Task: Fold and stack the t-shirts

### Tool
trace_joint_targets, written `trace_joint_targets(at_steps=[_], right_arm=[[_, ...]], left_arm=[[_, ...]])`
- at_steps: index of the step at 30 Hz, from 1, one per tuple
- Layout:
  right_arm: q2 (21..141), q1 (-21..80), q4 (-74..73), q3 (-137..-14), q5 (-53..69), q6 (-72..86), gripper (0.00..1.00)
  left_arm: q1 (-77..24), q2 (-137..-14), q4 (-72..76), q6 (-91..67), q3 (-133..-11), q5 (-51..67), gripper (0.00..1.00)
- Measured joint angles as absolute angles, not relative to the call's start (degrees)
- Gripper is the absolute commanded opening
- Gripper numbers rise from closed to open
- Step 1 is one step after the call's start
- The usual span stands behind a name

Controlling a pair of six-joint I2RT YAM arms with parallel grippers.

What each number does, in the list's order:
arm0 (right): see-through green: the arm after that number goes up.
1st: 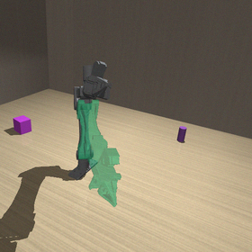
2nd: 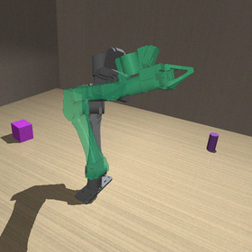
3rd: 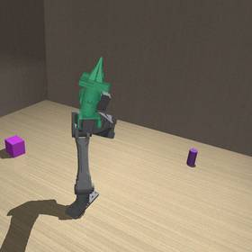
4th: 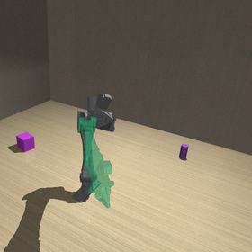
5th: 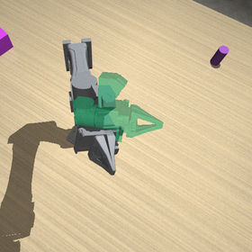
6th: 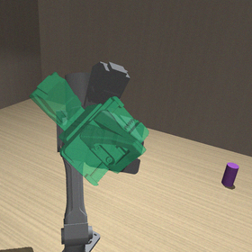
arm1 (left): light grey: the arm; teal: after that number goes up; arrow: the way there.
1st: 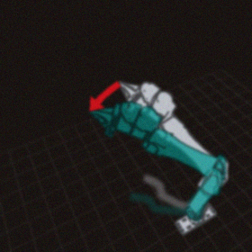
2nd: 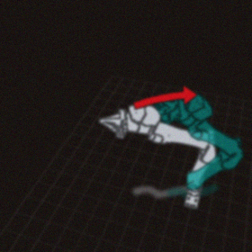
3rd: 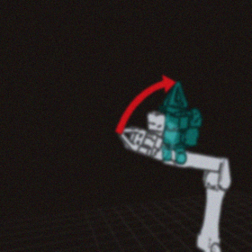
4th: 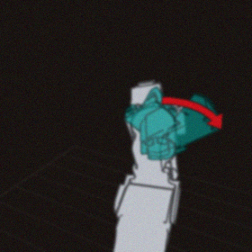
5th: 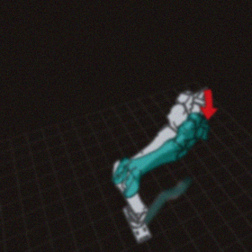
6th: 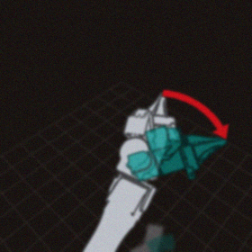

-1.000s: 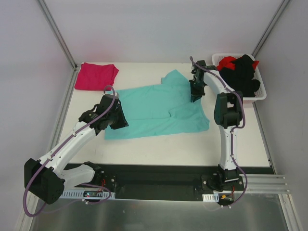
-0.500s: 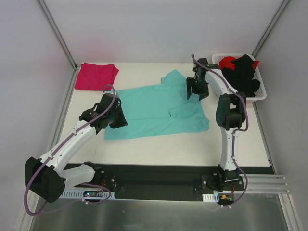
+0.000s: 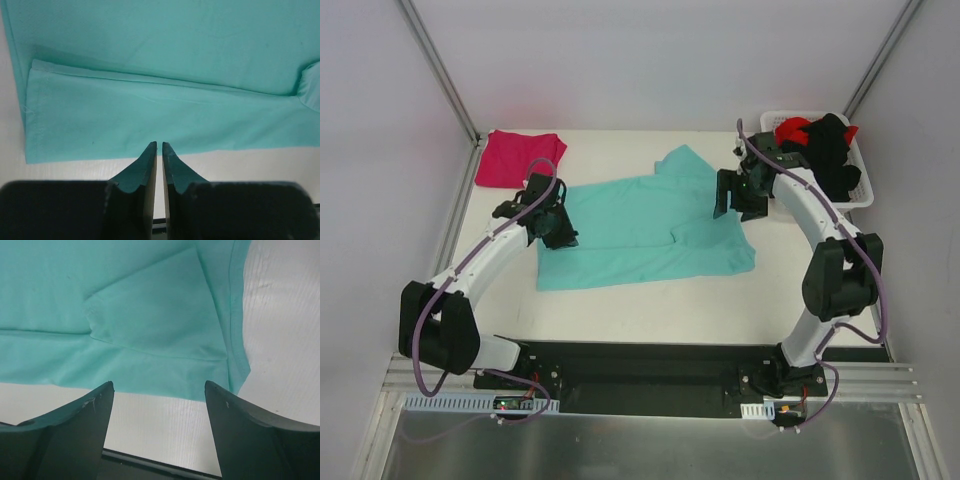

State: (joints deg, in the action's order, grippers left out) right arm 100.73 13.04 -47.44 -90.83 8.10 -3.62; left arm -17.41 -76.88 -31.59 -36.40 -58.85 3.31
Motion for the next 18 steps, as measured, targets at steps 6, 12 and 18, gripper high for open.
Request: trace_joint_targets(at_steps=[6, 12, 18], right_arm=[[97.58, 14.61, -45.25, -76.47, 8.6, -1.89, 0.78], [94.24, 17.39, -44.25, -67.61, 7.57, -0.21, 0.77], [92.4, 17.56, -43.31, -65.93, 4.64, 0.03, 0.78]], left_arm=[[-16.58, -78.22, -30.22, -36.58, -57.6, 5.41, 0.06], [-18.5, -78.22, -29.76, -36.86, -53.63, 5.23, 0.05], [-19.57, -77.89, -29.8, -37.3, -51.09, 3.25, 0.06]])
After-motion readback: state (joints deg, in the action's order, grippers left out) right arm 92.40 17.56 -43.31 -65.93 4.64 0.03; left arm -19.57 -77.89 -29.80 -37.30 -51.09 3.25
